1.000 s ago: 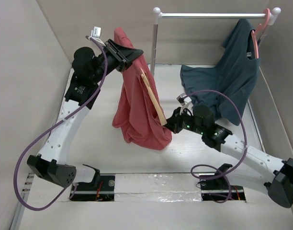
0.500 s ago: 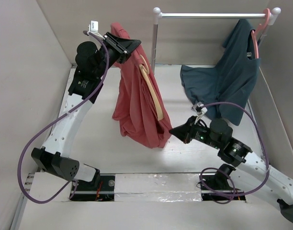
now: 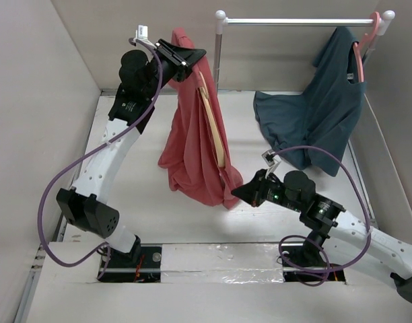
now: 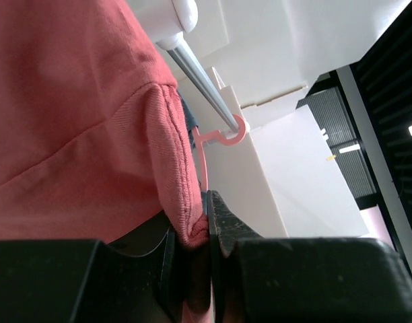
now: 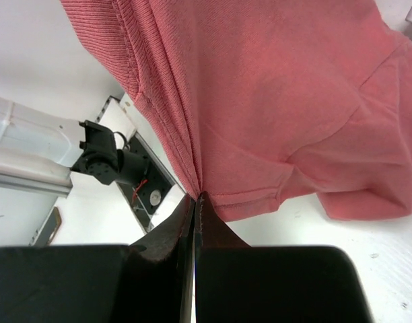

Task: Place the t-shirt on the hanger
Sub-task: Place the T-shirt on the hanger, then place the hanger at the clothesline.

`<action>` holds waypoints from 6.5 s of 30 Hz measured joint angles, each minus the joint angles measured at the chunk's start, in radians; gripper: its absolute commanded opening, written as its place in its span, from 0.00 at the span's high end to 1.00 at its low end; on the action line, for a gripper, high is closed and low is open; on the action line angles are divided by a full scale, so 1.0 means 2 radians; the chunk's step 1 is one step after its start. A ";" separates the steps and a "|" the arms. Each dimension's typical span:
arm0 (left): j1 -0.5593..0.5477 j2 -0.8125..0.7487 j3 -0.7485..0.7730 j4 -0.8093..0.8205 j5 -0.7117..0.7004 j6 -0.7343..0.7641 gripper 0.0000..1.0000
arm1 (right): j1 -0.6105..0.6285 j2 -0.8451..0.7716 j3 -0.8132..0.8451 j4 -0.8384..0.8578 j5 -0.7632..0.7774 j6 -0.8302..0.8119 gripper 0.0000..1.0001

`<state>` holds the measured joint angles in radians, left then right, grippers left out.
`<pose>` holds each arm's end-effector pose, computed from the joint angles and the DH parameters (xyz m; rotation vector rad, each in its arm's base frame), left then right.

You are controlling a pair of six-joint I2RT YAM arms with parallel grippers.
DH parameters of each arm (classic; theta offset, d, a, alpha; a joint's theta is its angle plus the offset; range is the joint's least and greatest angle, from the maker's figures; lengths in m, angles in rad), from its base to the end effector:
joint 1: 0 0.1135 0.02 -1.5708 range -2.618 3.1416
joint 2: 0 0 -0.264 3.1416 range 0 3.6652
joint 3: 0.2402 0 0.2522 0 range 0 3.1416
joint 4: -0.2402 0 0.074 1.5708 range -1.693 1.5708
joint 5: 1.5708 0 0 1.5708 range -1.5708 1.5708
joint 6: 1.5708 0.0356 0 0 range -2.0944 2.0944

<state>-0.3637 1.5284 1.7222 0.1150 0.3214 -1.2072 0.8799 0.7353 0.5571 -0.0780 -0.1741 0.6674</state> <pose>0.3140 -0.1316 0.5161 -0.2918 1.4148 -1.5266 0.1109 0.1438 0.2786 -0.3472 1.9813 1.2076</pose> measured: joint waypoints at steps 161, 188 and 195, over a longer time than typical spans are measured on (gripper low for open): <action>0.064 -0.051 -0.036 -0.139 -0.119 0.226 1.00 | 0.125 0.253 0.677 -0.377 0.128 -0.051 1.00; -0.018 -0.344 -0.254 -0.201 -0.068 0.340 0.91 | -0.356 0.310 0.718 -0.483 0.010 -0.113 1.00; -0.048 -0.400 -0.292 -0.234 -0.073 0.360 0.82 | -0.434 0.420 0.834 -0.483 -0.003 -0.115 1.00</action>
<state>-0.4591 0.7284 1.1381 -0.3538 0.1761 -0.4877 0.0124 1.5749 2.2242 -1.0435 -0.1802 0.4377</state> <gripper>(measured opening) 0.171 0.187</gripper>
